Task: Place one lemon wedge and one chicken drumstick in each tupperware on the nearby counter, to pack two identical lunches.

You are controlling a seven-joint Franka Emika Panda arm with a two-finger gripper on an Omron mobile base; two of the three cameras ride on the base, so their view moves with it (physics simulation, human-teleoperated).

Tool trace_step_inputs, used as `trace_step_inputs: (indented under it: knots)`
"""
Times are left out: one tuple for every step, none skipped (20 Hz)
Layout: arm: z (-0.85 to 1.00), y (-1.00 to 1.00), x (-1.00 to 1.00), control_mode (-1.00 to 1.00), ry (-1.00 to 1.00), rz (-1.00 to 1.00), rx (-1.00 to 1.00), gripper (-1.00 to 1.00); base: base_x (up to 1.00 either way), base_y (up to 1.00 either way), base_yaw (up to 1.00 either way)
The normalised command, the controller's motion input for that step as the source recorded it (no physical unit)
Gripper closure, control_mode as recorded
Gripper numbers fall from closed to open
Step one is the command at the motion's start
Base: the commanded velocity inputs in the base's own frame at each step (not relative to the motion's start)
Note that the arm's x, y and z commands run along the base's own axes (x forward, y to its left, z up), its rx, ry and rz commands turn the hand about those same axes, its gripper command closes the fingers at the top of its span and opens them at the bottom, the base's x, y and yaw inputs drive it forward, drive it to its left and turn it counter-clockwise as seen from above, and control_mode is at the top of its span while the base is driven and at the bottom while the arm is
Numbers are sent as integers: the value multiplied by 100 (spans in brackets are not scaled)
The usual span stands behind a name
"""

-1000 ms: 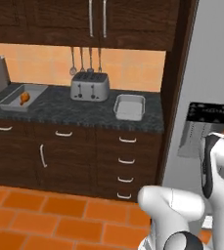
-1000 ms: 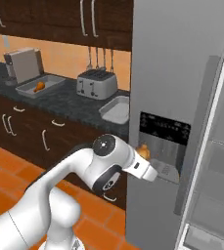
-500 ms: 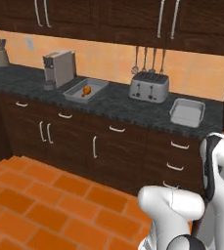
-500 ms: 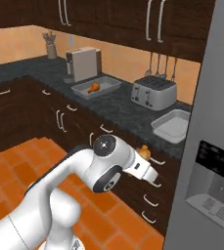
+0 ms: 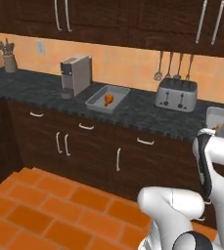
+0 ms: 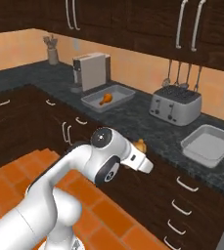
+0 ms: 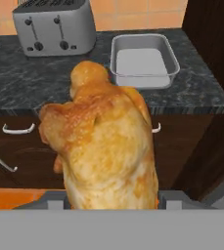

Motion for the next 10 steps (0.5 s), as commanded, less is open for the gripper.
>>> trace_step_inputs:
  knots:
    - [0,0,0,100,0,0,0,100,100,9,-55]
    - [0,0,0,100,0,0,0,100,100,4,-61]
    - [0,0,0,100,0,0,0,100,100,0,-63]
    - [0,0,0,100,0,0,0,100,100,0,-64]
    - [0,0,0,100,0,0,0,100,100,-4,-67]
    - [0,0,0,100,0,0,0,100,100,-9,-66]
    - [0,0,0,100,0,0,0,100,100,-6,-65]
    - [0,0,0,100,0,0,0,100,100,0,-63]
    - [0,0,0,100,0,0,0,100,100,0,-59]
    - [0,0,0,100,0,0,0,100,100,0,-55]
